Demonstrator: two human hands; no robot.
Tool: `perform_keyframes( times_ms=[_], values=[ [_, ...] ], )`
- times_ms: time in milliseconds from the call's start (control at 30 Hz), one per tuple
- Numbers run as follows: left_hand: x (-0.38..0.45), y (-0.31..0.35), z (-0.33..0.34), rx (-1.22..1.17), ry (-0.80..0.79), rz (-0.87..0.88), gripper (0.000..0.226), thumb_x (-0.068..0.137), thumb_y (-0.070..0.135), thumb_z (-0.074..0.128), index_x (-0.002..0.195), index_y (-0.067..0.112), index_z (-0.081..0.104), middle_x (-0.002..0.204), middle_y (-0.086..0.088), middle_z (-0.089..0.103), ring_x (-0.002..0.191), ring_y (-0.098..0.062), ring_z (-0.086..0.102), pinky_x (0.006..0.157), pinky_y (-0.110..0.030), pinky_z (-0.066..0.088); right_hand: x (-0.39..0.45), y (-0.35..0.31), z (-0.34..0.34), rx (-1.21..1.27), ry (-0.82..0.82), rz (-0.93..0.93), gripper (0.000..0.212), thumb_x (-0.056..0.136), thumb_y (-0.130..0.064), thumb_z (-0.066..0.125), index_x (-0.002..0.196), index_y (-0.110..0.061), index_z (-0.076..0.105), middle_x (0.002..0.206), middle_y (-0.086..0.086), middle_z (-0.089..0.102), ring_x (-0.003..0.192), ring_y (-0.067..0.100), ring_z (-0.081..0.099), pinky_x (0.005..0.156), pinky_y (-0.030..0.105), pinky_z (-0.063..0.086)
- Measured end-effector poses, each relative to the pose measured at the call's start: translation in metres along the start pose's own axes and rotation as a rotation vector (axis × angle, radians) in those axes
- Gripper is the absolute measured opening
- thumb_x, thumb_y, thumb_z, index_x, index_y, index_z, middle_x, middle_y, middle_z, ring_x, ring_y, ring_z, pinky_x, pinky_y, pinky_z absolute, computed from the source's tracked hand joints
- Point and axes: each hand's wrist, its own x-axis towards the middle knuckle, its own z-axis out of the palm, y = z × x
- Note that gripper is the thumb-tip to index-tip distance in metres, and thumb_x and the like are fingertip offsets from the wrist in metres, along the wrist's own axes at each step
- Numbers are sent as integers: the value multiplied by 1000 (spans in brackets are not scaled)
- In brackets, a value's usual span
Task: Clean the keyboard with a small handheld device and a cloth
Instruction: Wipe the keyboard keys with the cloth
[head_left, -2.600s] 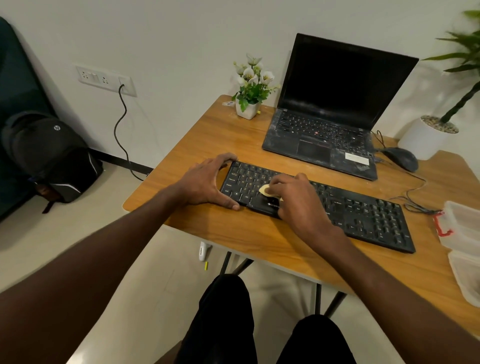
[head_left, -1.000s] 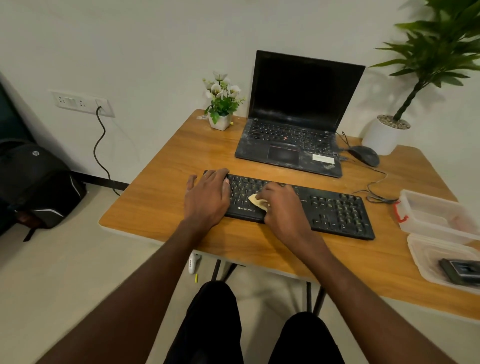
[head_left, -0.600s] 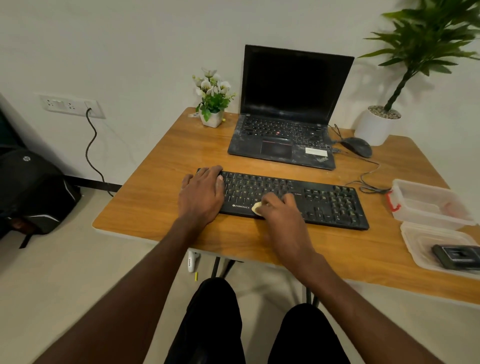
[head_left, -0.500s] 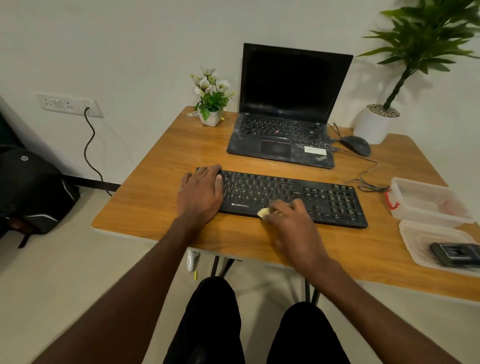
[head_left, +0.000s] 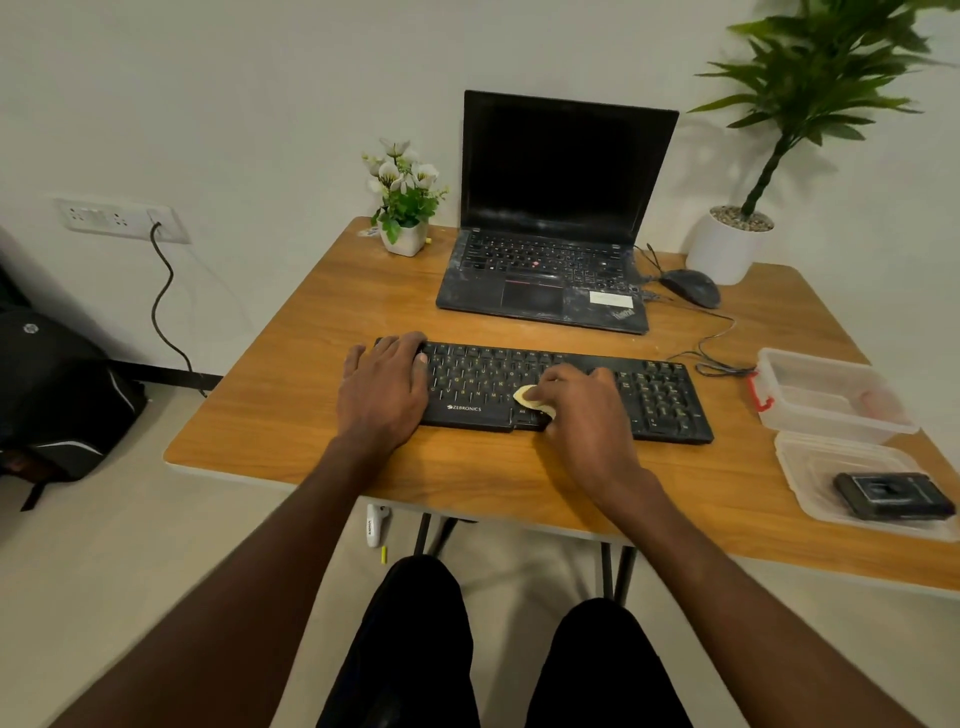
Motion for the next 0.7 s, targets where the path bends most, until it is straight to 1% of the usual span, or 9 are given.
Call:
perform_keyframes(
  times_ms=[100, 167, 233, 300, 400, 467, 567, 633, 700],
  values=[
    [1, 1, 1, -3, -9, 4, 34, 113, 34, 34, 139, 26, 54, 134, 2, 67, 126, -17, 58, 124, -51, 28, 12, -7, -5, -11, 5, 146, 35, 89, -6, 73, 120, -21, 74, 116, -2, 71, 106, 25, 54, 79, 37, 56],
    [1, -1, 1, -8, -7, 1, 34, 113, 34, 34, 139, 26, 54, 134, 2, 67, 127, -17, 58, 124, -51, 27, 22, -9, -6, 12, 34, 198, 33, 89, -6, 73, 119, -21, 75, 114, 1, 72, 106, 24, 55, 74, 35, 52],
    [1, -2, 0, -10, -6, 2, 34, 113, 34, 34, 140, 26, 53, 134, 2, 67, 127, -17, 58, 125, -51, 27, 22, -8, -6, 1, -12, 98, 37, 87, -2, 73, 119, -21, 75, 118, -4, 69, 107, 21, 49, 77, 30, 44],
    [1, -2, 1, -8, -1, -2, 33, 114, 33, 34, 140, 26, 53, 134, 2, 67, 127, -18, 58, 125, -51, 25, 16, 4, -4, -21, -49, 43, 36, 84, -4, 76, 115, -23, 75, 116, -7, 69, 108, 21, 54, 85, 31, 51],
    [1, 0, 0, -7, 16, -7, 32, 114, 34, 35, 138, 26, 54, 132, 2, 67, 126, -18, 59, 126, -53, 23, 12, 32, -11, -62, 44, 251, 28, 82, -8, 79, 104, -25, 79, 104, 0, 76, 103, 28, 64, 83, 43, 60],
    [0, 0, 1, -7, 10, -9, 33, 114, 35, 34, 139, 25, 54, 132, 1, 67, 126, -18, 59, 127, -53, 23, 11, 42, -19, -102, 37, 312, 26, 82, -10, 80, 105, -23, 80, 104, 4, 77, 104, 30, 66, 83, 45, 60],
    [0, 1, 1, 1, -6, -7, 37, 114, 39, 32, 140, 25, 54, 133, 1, 67, 128, -18, 58, 127, -54, 21, 9, 35, -23, -39, 54, 288, 34, 81, -6, 80, 111, -23, 78, 112, 3, 76, 106, 27, 67, 86, 42, 60],
    [-1, 2, -1, 16, -26, -6, 41, 113, 43, 30, 141, 24, 53, 134, 0, 67, 130, -19, 57, 128, -55, 19, 10, 22, -21, 20, 66, 223, 41, 81, -2, 79, 117, -22, 76, 119, 1, 74, 109, 25, 65, 92, 40, 58],
    [-2, 7, -4, 22, -27, 2, 42, 113, 44, 31, 141, 24, 55, 138, -2, 67, 138, -21, 53, 130, -55, 15, 11, 7, -16, 74, 33, 148, 41, 85, -2, 76, 121, -20, 74, 124, 0, 72, 113, 22, 64, 97, 35, 53]
  ],
)
